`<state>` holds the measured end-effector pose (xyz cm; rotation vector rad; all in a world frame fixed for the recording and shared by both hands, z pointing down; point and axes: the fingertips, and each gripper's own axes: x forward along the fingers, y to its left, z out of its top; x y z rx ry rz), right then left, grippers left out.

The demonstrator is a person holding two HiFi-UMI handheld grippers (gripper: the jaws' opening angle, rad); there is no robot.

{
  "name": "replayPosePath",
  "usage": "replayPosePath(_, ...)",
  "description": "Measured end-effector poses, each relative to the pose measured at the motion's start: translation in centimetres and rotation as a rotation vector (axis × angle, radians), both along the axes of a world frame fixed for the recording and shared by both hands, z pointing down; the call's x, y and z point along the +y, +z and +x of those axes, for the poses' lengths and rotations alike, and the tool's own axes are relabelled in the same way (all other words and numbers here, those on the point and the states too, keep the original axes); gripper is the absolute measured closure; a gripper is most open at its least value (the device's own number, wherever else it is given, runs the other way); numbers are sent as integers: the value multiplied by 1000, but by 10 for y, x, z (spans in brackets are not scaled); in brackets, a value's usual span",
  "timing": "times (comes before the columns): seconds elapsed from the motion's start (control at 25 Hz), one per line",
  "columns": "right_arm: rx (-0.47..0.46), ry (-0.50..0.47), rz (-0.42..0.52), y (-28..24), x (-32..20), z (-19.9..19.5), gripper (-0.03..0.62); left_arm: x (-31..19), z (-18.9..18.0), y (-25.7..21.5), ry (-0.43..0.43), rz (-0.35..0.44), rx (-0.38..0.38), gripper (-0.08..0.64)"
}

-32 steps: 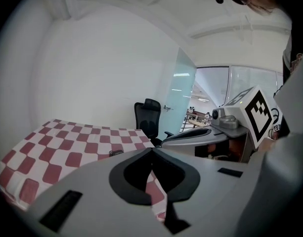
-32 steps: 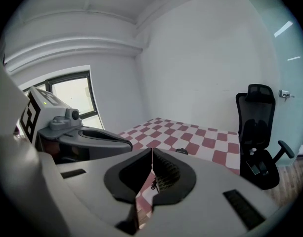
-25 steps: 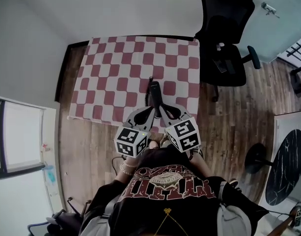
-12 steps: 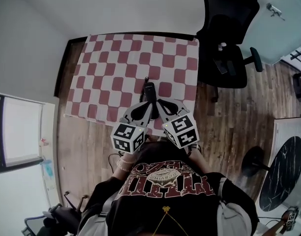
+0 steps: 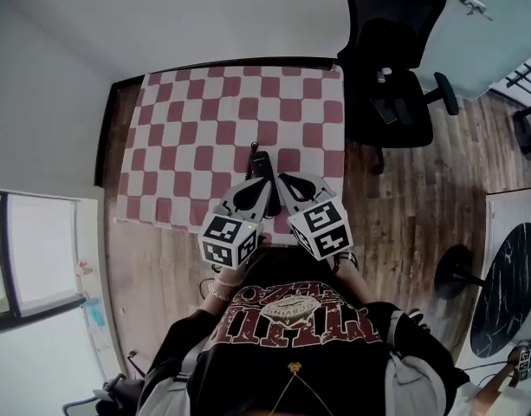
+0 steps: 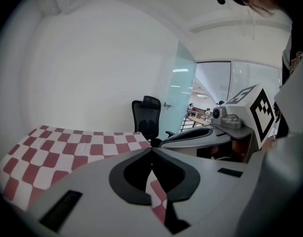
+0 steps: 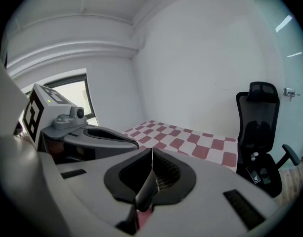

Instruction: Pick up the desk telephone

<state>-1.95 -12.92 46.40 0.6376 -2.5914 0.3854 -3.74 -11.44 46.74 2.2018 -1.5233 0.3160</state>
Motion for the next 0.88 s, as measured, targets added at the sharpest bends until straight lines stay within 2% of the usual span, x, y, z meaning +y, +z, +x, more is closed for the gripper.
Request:
replayPosePath(0.12,7,47,-14,4,-7,-2,572,-7,-3,1,42,0,-13,558)
replayPosePath(0.48,21,177,-36,12,-21,-24,572,-18,-27,18,169,-51,13,558)
replayPosePath(0.88,62,274,-77,28,-19,-51,572,-24,-50,29,285,-81,36,558)
